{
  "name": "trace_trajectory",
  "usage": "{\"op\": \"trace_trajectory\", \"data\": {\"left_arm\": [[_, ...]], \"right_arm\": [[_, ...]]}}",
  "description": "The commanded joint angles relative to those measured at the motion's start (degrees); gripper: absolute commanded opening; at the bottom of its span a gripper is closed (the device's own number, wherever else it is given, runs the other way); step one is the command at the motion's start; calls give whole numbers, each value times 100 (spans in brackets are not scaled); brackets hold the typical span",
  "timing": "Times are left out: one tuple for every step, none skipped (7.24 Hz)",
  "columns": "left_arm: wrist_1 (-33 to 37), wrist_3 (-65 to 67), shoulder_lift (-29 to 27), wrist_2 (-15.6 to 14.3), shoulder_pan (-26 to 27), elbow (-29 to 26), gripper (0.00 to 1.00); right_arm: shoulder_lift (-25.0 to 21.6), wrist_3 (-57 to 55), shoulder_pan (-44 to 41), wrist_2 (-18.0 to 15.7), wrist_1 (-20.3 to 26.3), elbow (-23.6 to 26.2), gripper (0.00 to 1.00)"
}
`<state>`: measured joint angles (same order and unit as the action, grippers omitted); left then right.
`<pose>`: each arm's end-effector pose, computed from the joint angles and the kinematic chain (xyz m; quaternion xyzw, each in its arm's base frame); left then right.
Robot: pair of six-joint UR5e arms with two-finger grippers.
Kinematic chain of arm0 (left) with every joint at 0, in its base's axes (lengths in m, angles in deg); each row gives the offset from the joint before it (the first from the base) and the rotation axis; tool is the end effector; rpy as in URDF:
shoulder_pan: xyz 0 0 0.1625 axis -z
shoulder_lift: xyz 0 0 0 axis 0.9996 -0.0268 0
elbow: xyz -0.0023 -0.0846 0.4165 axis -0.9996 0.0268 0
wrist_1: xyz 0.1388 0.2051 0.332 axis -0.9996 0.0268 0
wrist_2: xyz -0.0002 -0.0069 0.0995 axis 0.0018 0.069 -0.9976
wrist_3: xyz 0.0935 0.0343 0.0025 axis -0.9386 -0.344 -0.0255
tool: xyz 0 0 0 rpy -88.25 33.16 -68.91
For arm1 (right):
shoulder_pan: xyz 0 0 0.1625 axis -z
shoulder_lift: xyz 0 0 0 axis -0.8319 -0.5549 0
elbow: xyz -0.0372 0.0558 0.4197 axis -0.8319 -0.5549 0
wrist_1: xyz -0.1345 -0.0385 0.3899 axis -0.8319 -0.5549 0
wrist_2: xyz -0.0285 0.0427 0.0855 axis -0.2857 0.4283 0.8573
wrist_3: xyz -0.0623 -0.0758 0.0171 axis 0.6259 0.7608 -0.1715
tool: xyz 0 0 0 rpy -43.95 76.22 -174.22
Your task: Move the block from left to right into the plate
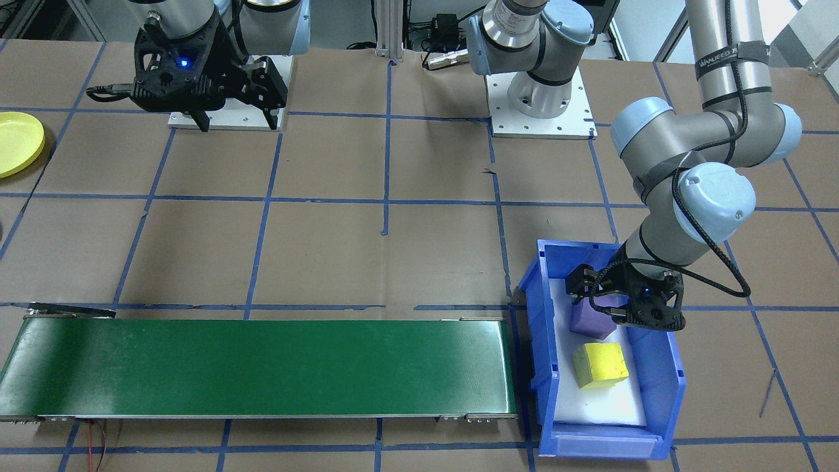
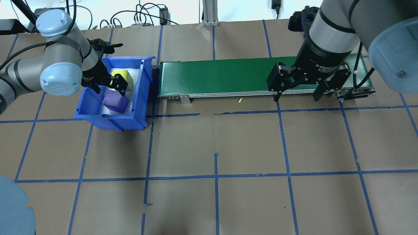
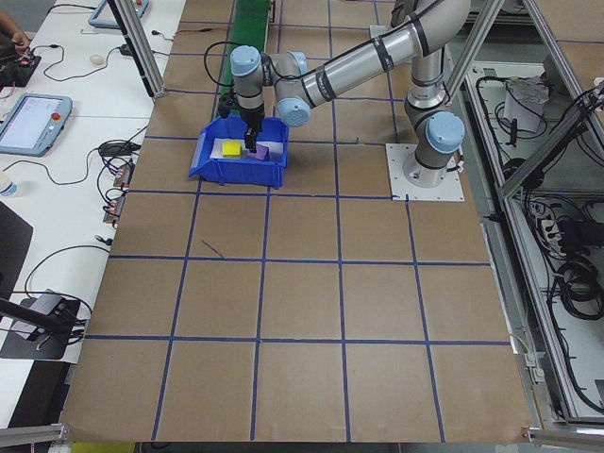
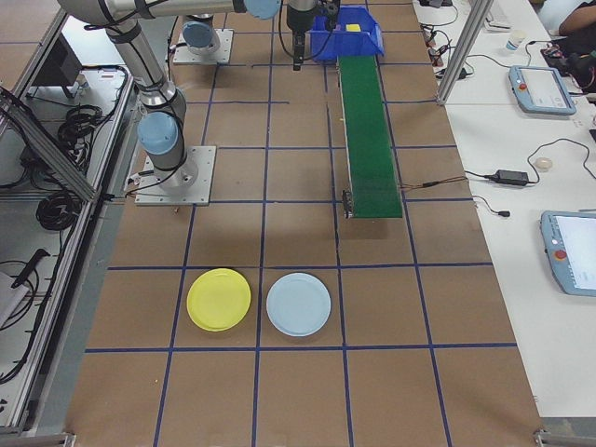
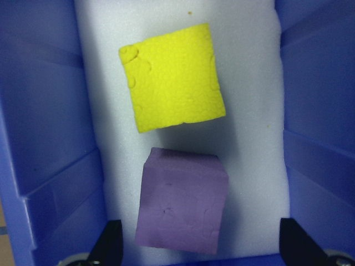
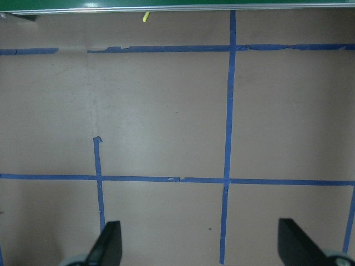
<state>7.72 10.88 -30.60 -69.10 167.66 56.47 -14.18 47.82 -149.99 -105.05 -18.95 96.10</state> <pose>-0.0208 -0.5941 0.2715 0.0682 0.9976 0.0088 0.0051 0.1695 -0.4368 0.4925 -0.0047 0.9987 0.0368 0.0364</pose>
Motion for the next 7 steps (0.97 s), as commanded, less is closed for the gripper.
{"op": "trace_trajectory", "data": {"left_arm": [[-78,16,-163,19,-9,34,98],[-192,7,-199,19,-9,25,94],[-480,15,-355,19,-9,34,92],[-483,-2,-383,11,-9,103,80],[-439,33,-383,-16,-9,182,60],[-430,33,-383,-33,-9,122,41],[-256,77,-296,-25,-9,69,32]], "right_arm": [[1,1,-8,-10,0,7,100],[-8,1,-52,-2,-8,-2,100],[10,18,-52,-54,-8,7,100],[27,201,0,-98,-130,7,100],[140,325,-8,-46,-410,-2,100],[446,283,70,-2,-796,-45,100],[388,300,106,-11,-799,-141,100]]}}
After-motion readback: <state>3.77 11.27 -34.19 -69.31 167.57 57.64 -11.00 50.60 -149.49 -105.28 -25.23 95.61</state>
